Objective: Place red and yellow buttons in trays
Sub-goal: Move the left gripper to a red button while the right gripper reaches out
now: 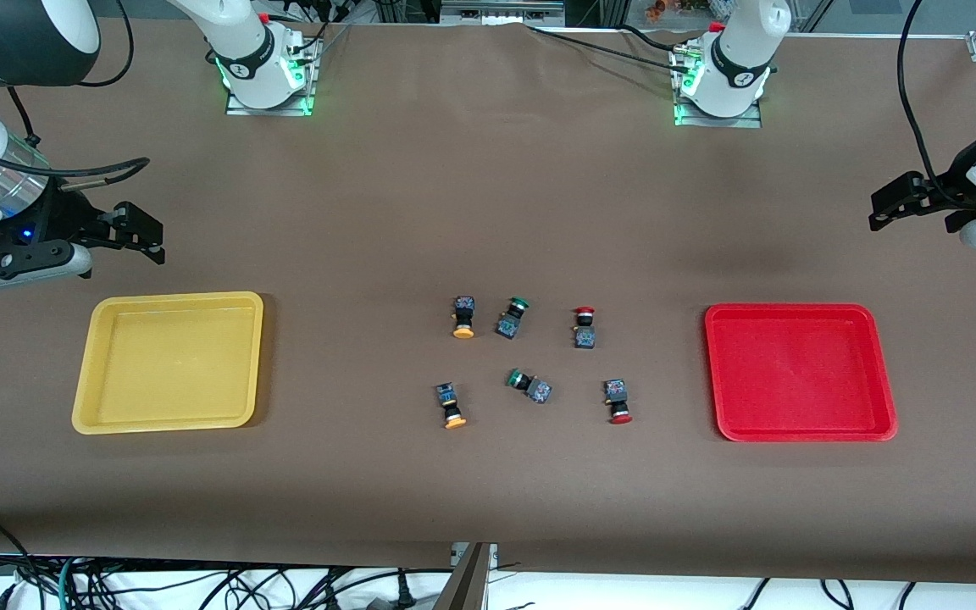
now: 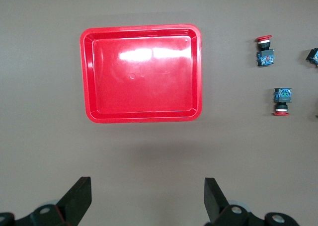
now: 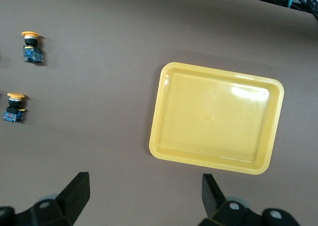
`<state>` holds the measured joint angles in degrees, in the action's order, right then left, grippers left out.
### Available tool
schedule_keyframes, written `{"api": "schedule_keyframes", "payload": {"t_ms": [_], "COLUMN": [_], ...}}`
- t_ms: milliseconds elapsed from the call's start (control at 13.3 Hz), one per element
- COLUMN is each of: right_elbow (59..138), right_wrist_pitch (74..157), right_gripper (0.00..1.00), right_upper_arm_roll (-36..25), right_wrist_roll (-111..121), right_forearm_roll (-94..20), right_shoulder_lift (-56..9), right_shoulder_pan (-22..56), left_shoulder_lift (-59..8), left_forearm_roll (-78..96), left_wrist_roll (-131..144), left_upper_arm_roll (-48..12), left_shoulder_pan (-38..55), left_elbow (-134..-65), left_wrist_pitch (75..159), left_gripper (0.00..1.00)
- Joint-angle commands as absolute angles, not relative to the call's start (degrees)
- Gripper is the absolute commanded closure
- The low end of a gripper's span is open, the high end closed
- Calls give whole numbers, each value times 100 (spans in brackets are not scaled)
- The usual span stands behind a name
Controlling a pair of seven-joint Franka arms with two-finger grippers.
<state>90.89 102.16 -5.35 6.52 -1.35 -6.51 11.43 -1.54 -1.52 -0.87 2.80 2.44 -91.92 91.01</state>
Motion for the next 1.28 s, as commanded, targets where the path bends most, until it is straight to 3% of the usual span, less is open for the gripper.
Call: {"api": "schedule_keyframes", "payload": {"t_ms": [0, 601, 902, 1202], "right_elbow": [8991, 8991, 8991, 8991], "right_wrist_pitch": [10178, 10187, 10187, 10266], "right_gripper": [0, 0, 0, 0], "right_upper_arm_roll": [-527, -527, -527, -536], "right_wrist_roll": [668, 685, 694, 589], "right_forearm_roll": [-149, -141, -106, -141], "right_shoulder_lift": [-668, -677, -677, -747], "right_shoulder_pan": [1151, 1134, 1151, 1134], "left_shoulder_lift": [-149, -518, -1701, -2609], "left_forearm_roll": [-9, -9, 778, 1046], "left_wrist_roll": [-229, -202, -133, 77], "left_upper_arm_roll": [281, 272, 264, 264], "left_shoulder_pan": [211, 316, 342, 1070], "left_elbow": [-9193, -9123, -9097, -9105], "left_wrist_pitch": [9061, 8666, 8665, 10473], "left_gripper": [0, 0, 0, 0]}}
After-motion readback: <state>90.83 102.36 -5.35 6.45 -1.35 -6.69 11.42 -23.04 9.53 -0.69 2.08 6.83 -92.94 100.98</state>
